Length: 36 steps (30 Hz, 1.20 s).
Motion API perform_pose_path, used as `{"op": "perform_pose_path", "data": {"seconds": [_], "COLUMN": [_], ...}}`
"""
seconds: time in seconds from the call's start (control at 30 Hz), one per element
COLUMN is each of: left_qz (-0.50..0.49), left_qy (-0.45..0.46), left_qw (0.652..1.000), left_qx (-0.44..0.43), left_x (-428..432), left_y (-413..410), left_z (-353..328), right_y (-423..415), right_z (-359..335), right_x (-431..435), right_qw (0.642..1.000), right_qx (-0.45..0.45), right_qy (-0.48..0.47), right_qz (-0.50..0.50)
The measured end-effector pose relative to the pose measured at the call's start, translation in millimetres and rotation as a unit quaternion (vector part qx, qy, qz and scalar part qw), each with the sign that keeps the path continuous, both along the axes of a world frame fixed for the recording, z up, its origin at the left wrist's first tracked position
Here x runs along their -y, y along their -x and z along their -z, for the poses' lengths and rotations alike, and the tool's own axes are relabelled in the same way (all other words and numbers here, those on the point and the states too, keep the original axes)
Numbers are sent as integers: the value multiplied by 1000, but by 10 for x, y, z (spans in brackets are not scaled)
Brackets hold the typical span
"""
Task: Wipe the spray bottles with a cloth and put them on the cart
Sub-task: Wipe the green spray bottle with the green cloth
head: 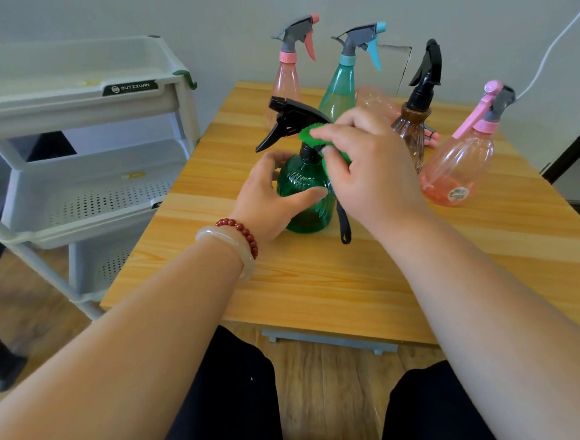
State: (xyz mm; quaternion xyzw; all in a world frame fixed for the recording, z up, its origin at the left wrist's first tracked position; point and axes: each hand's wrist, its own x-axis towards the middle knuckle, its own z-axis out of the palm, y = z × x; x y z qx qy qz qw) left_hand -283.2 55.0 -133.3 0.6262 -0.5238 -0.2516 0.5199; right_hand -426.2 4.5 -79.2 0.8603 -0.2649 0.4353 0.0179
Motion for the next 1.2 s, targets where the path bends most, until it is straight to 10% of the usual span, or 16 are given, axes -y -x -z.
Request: {"op": "perform_pose_path", "data": {"seconds": [1.2], "left_qz": [-6], "left_qy": [-31], "left_qw": [998], "left_qx": [58], "left_x": [21], "left_y": [21], "left_z": [-104], "right_y": [186], "right_z": [345], "right_x": [171], "right_qw": [991], "right_qx": [80], "right_qy": [-110], "right_qz": [-19]}}
